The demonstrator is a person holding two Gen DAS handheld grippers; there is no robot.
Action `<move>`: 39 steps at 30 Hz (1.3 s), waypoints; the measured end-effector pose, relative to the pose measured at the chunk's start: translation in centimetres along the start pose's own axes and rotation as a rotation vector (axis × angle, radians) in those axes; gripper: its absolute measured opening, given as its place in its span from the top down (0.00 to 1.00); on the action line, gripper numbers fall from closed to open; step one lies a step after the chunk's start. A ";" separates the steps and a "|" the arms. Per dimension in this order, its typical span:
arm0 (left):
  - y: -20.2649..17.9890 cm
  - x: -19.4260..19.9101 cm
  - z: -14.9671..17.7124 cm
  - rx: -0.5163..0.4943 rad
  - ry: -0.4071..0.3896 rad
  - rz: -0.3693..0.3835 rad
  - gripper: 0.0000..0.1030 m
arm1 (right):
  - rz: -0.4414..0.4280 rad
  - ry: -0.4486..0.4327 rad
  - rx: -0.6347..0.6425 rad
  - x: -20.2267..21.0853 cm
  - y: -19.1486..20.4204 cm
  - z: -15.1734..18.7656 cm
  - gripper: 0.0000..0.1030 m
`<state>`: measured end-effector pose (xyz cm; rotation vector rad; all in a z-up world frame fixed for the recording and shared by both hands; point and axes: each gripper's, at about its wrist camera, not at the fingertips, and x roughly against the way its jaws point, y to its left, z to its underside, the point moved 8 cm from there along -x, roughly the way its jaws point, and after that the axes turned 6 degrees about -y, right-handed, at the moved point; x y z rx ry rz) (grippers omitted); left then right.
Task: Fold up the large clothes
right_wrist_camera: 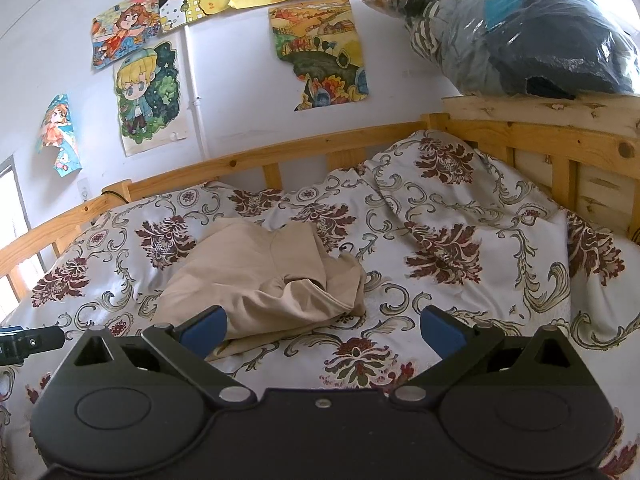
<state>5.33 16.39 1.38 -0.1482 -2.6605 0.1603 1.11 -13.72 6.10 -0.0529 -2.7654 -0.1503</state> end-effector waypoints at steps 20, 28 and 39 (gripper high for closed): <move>0.7 -0.1 0.3 0.001 0.021 -0.041 0.01 | -0.002 0.002 -0.002 0.0 -0.1 0.0 0.01; 1.0 -0.2 0.3 0.007 0.033 -0.062 0.01 | -0.002 0.003 -0.003 0.0 -0.2 -0.1 0.01; 1.1 -0.2 0.6 0.015 0.048 -0.071 0.01 | 0.006 0.002 -0.005 0.0 -0.3 0.0 0.01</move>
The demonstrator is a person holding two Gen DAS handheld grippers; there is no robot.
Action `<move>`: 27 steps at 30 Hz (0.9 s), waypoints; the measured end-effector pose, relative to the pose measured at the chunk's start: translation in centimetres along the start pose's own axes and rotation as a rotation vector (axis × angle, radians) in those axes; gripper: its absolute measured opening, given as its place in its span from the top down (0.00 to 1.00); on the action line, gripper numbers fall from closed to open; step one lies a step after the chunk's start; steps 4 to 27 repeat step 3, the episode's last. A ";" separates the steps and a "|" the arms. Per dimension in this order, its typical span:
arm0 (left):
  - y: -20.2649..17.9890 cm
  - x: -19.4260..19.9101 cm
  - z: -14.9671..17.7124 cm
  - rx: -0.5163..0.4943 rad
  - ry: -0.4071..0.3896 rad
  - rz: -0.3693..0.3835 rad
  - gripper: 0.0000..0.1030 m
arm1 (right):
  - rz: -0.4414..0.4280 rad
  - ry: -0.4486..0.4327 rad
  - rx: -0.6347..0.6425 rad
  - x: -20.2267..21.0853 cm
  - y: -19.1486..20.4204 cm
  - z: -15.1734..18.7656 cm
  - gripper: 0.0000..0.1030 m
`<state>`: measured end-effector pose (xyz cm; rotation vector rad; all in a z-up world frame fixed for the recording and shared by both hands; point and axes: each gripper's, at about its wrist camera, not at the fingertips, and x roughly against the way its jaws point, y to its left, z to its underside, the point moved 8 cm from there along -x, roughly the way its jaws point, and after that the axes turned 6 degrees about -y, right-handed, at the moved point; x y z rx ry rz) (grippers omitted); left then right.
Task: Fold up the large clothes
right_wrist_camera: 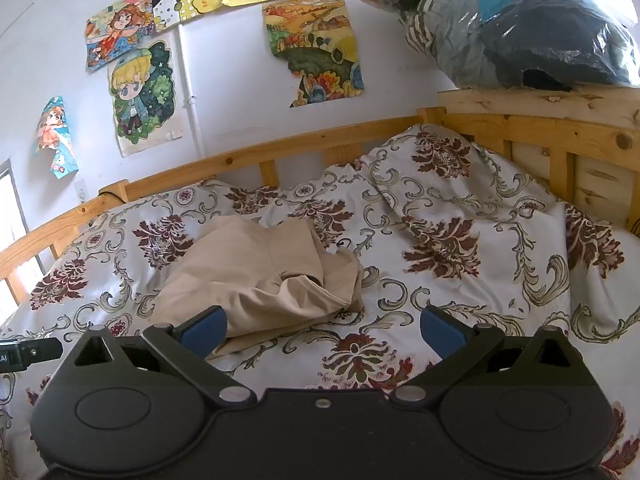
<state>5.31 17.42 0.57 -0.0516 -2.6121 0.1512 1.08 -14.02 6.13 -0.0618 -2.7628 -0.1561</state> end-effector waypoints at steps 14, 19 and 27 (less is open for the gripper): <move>0.0 0.0 0.1 0.000 0.000 -0.002 0.01 | 0.006 0.001 -0.008 0.2 -0.1 0.3 0.01; 0.0 0.0 0.1 0.000 0.000 -0.002 0.01 | 0.006 0.001 -0.008 0.2 -0.1 0.3 0.01; 0.0 0.0 0.1 0.000 0.000 -0.002 0.01 | 0.006 0.001 -0.008 0.2 -0.1 0.3 0.01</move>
